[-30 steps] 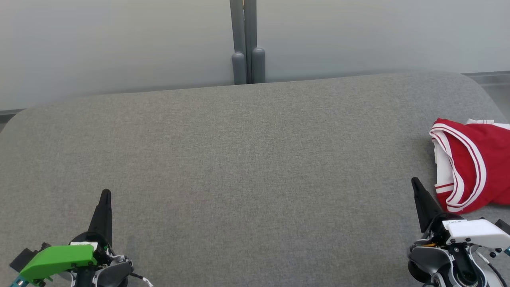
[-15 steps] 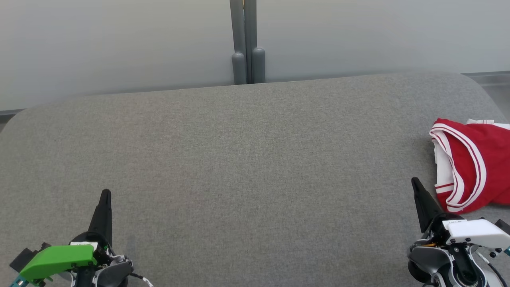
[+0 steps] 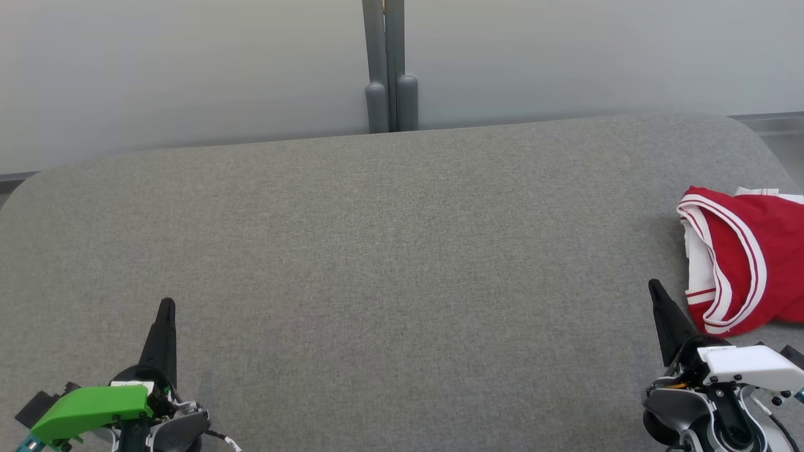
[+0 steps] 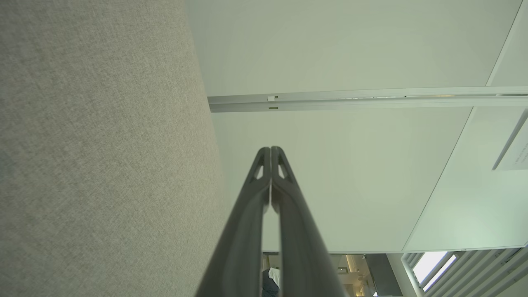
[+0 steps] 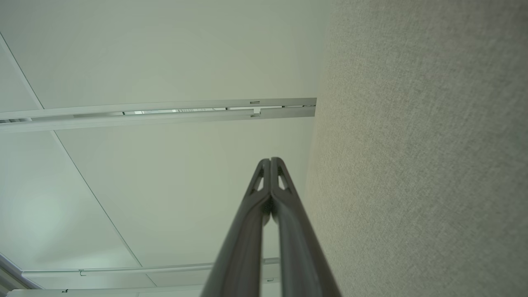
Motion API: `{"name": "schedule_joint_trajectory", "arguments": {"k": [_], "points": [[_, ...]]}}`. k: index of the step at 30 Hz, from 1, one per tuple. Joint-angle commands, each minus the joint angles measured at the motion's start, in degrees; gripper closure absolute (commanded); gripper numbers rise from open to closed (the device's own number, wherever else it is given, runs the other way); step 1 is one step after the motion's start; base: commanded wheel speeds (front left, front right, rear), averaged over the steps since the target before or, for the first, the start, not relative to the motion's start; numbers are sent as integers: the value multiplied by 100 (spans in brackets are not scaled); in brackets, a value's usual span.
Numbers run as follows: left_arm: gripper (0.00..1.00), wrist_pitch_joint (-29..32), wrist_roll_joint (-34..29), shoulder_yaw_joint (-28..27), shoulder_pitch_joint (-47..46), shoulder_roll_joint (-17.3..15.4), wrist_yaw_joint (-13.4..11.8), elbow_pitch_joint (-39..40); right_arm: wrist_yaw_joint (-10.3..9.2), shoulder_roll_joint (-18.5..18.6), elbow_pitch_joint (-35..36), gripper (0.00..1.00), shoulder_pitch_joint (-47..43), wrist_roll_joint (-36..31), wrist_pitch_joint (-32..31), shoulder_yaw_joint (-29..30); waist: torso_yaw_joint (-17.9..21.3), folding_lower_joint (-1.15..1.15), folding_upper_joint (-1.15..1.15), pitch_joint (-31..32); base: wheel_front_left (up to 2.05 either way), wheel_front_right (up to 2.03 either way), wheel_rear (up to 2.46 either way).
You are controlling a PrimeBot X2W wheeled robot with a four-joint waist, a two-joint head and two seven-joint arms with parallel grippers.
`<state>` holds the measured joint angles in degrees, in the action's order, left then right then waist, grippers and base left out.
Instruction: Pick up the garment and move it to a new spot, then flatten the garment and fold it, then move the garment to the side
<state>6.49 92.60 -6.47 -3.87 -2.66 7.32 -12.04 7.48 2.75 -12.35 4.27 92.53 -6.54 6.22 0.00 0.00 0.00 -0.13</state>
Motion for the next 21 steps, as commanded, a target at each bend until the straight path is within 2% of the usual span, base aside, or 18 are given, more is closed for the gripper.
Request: {"name": "schedule_joint_trajectory", "arguments": {"k": [1, 21], "points": [[100, 21, 9, -15, -60, -40, 31, 17, 2, 25, 19, 100, 40, 19, -17, -7, 0, 0, 0, 0, 0, 0, 0], [100, 21, 9, -15, -59, -40, 32, 17, 2, 25, 19, 100, 40, 19, -17, -6, 0, 0, 0, 0, 0, 0, 0]]}}
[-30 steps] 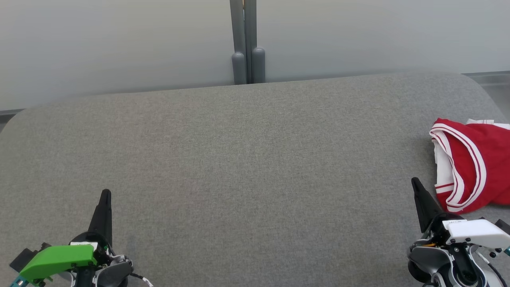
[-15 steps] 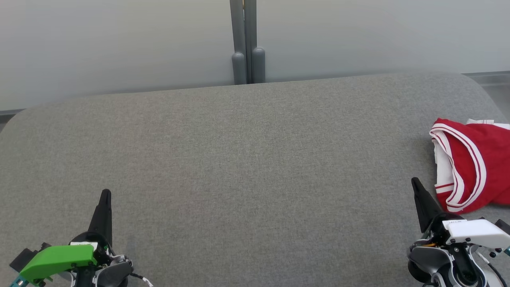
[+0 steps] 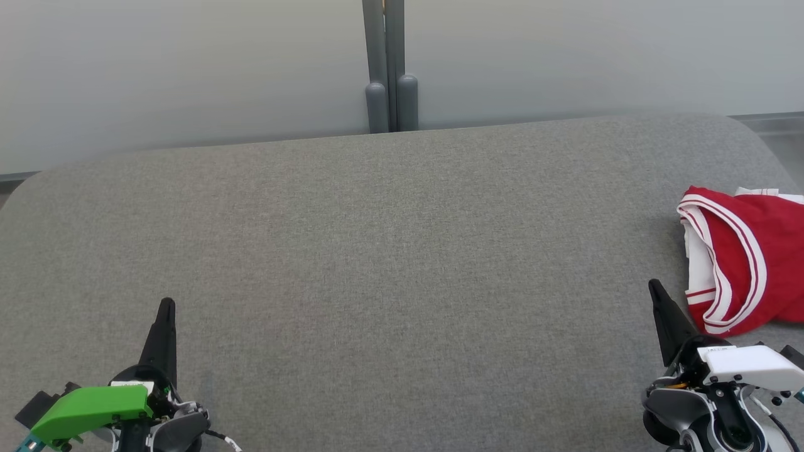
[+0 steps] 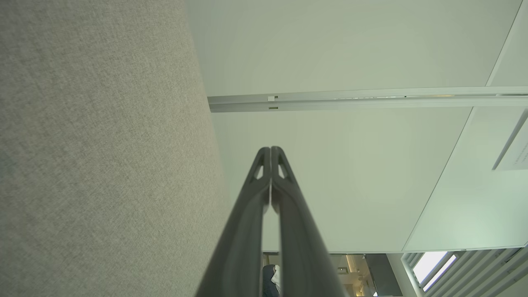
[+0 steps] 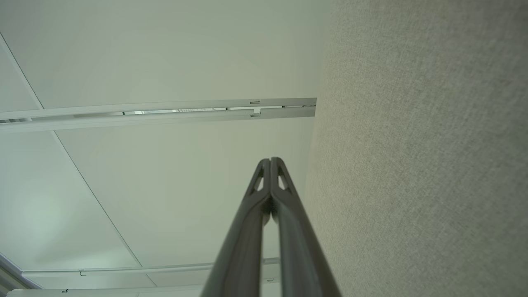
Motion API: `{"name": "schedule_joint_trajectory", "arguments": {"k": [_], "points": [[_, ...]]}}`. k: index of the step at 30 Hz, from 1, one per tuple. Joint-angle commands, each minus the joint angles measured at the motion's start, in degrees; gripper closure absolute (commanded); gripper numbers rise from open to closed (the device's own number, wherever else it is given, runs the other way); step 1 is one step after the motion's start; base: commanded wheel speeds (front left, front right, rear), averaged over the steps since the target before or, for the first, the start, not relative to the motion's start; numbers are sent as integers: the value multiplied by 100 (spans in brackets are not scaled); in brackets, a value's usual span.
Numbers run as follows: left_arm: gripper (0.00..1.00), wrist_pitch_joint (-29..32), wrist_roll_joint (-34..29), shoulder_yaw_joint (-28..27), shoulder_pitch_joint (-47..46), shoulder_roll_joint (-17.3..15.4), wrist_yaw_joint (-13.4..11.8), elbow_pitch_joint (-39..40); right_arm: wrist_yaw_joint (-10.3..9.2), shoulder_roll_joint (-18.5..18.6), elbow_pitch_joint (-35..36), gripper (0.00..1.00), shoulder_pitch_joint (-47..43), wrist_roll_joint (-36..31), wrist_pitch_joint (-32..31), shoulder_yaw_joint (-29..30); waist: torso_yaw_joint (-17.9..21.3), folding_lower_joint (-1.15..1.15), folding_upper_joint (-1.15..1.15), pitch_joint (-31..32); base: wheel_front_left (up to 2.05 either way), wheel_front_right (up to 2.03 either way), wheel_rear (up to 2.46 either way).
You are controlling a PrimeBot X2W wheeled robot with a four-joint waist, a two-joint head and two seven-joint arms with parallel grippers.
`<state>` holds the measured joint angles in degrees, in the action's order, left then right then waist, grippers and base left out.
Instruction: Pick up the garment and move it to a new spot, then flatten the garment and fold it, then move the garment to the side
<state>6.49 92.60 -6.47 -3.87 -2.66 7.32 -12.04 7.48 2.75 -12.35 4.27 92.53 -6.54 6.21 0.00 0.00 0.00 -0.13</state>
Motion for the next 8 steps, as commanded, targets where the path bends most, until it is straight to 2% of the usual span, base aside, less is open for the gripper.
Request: {"name": "schedule_joint_trajectory", "arguments": {"k": [1, 8], "points": [[100, 21, 9, -15, -59, -40, 32, 17, 2, 25, 19, 100, 40, 19, -17, -5, 0, 0, 0, 0, 0, 0, 0], [100, 21, 9, -15, -59, -40, 32, 18, 2, 25, 19, 100, 40, 20, -17, -5, 0, 0, 0, 0, 0, 0, 0]]}}
